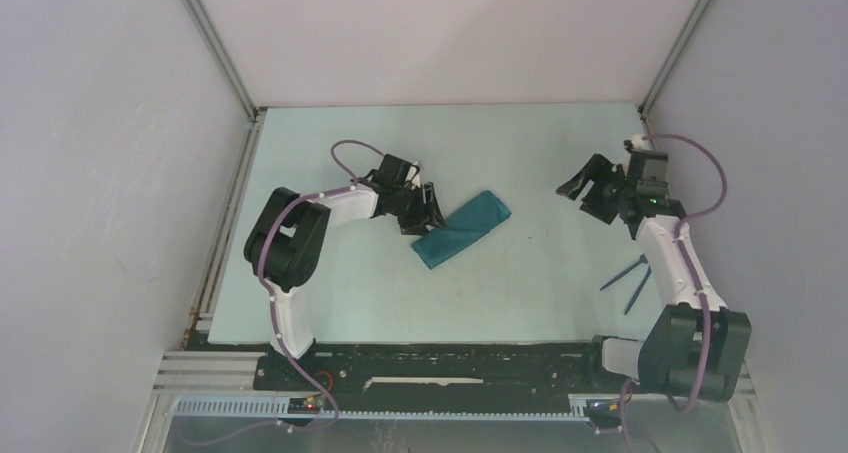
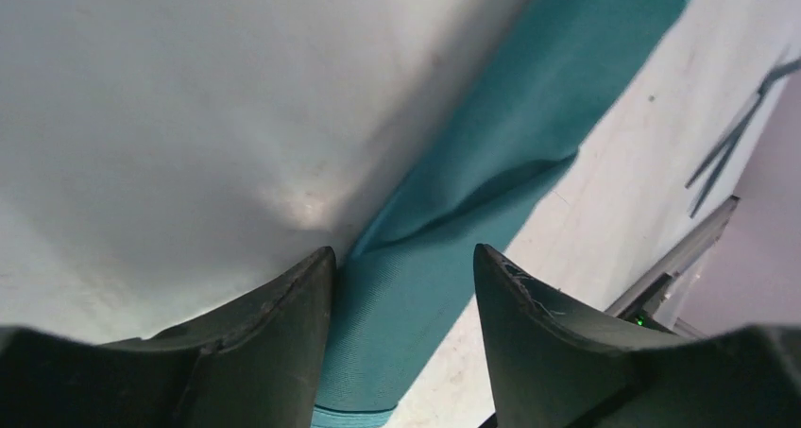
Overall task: Fold the napkin into a case and place the utensils inside
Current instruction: Move the smaller rectangle folded napkin to the center of the board.
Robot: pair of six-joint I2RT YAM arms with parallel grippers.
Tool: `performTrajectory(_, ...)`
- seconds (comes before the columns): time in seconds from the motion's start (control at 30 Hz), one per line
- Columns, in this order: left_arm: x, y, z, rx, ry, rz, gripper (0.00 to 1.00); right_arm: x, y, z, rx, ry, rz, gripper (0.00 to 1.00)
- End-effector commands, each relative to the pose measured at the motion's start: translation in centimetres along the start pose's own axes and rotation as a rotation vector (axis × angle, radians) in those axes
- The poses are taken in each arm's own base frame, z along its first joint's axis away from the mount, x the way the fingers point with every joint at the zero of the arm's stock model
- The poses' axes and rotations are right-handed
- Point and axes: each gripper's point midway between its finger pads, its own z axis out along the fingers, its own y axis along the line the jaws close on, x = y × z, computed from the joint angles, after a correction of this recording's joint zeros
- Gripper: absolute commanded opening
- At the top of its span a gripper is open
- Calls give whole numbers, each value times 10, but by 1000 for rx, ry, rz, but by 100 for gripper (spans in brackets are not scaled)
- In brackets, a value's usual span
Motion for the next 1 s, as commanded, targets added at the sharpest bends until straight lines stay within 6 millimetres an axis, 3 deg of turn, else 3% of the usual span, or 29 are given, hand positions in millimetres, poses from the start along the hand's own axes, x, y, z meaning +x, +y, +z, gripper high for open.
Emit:
performTrajectory(0.0,21,-23,9,78,-15,-5,62,-11,-2,-28,13,-51,-18,80)
performTrajectory(0.17,50,-59,27,141,-5,-62,59,-28,5,-46,20,-115,-39,80)
performTrajectory(0.33,78,-136,48,299,32,-99,61,-48,5,-61,52,-166,-50,80)
performTrajectory(0.47,98,-184,71,369,88,-110,62,-54,-4,-66,98,-189,-46,80)
performTrajectory(0.67,107,-252,99,507,128,-128,70,-56,-19,-64,166,-189,-42,80)
performTrajectory(0.73,107,-272,95,547,132,-130,73,-59,-24,-66,187,-196,-38,80)
performTrajectory(0.83,116,-269,78,544,142,-123,79,-64,-35,-73,238,-197,-21,80)
performTrajectory(0.97,144,-235,30,573,200,-193,85,-58,-64,-82,349,-157,89,80)
